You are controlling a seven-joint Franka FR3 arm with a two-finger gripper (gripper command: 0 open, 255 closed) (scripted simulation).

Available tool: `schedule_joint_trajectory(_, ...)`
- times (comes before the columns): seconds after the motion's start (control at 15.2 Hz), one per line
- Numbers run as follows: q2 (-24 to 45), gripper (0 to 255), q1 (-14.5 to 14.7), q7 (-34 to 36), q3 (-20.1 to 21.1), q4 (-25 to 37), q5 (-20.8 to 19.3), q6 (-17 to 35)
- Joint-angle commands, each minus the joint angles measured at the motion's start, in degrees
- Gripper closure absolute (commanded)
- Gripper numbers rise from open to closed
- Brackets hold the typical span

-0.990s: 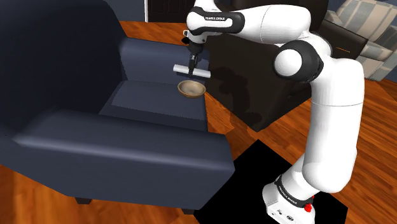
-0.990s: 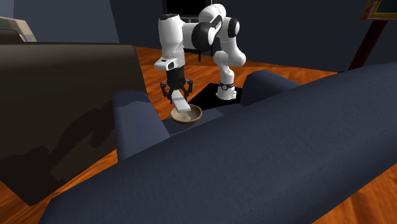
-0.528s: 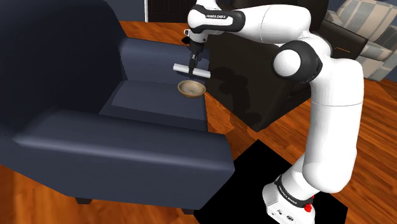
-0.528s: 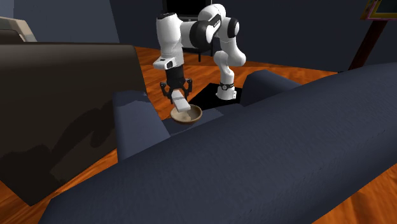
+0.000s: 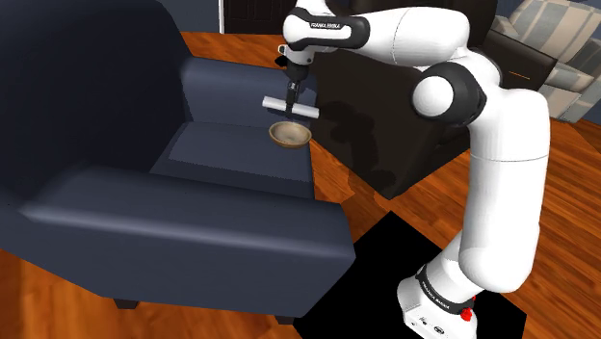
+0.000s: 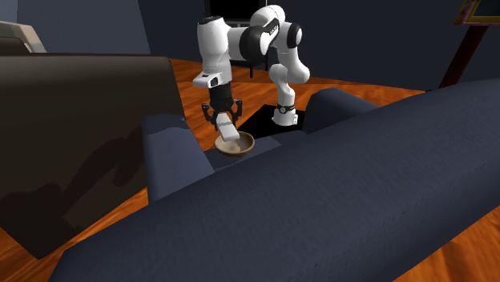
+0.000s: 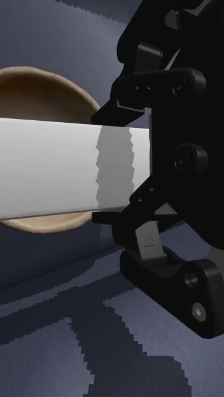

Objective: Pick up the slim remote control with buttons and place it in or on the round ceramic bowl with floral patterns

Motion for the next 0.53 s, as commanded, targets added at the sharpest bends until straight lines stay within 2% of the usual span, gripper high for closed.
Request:
schedule_joint_trajectory(0.0, 8.16, 0, -0.72, 0.09, -0.75, 2.88, -1.35, 5.51)
schedule_joint_trajectory(0.07, 6.81, 0, 0.00, 0.66, -0.62, -0.47, -1.48, 7.55)
schedule_joint_trajectory(0.2, 9.53, 0, -1.62, -0.73, -0.96, 5.29, -1.20, 4.48)
schedule_joint_trajectory(0.26, 14.88, 0, -1.87, 0.30, -0.59, 16.73, -0.87, -1.65)
schedule_joint_trajectory(0.33, 4.72, 0, 1.02, -0.75, -3.00, -3.03, -0.31, 7.80)
schedule_joint_trajectory(0.46, 4.11, 0, 1.20, -0.73, -3.55, -0.17, -0.20, 4.32)
